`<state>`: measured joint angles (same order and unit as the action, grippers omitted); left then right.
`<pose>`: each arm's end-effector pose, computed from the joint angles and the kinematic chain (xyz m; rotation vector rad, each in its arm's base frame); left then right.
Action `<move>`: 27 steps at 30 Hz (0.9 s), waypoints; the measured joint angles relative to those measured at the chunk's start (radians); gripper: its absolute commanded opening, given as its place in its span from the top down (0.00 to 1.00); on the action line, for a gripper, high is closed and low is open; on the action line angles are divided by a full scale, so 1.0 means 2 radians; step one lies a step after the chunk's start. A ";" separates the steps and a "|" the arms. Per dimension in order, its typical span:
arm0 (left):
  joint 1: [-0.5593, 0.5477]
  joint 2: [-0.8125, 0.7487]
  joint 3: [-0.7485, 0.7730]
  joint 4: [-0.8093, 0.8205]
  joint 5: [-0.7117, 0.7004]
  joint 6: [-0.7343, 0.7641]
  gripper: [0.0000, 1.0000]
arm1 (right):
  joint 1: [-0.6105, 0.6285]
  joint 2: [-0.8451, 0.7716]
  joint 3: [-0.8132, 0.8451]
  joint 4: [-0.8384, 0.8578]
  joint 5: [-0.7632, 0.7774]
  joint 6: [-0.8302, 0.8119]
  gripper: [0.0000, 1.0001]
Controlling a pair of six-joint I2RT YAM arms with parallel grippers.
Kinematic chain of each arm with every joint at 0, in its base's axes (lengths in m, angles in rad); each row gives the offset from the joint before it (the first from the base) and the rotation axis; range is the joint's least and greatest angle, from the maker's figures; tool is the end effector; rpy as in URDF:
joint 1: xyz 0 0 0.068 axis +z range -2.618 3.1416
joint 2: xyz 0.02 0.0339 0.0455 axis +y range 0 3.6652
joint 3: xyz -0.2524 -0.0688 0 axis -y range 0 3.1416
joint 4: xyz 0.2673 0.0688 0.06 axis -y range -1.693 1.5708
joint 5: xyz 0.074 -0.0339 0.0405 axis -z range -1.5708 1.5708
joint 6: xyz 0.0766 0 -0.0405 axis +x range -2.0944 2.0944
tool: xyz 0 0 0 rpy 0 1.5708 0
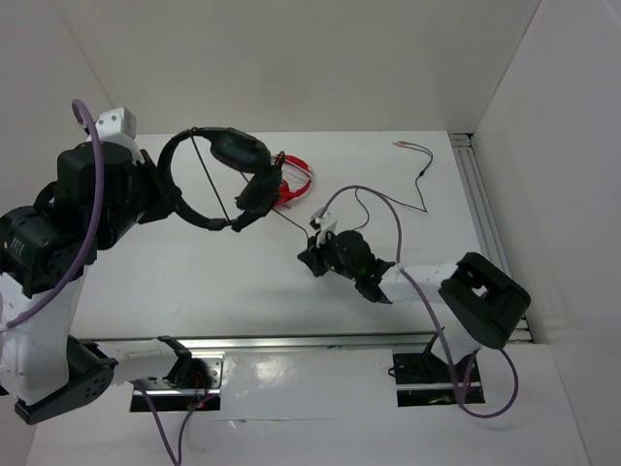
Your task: Wrap the headphones
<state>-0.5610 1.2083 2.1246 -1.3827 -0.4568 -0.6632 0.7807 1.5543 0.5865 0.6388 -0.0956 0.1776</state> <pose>0.1646 -0.0635 0.5339 -0.3845 1.9635 -0.3244 0.2499 0.2579 0.1312 -0.6484 1.8580 0.7320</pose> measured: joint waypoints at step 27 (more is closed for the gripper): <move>0.074 0.182 -0.301 0.168 0.026 0.070 1.00 | 0.301 -0.138 0.414 -0.537 0.378 -0.130 1.00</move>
<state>-0.4126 1.5726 1.5219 -1.0458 -0.4053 -0.5236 1.3819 1.2781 1.4139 -0.4362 0.6598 -0.0830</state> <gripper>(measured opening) 0.138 0.028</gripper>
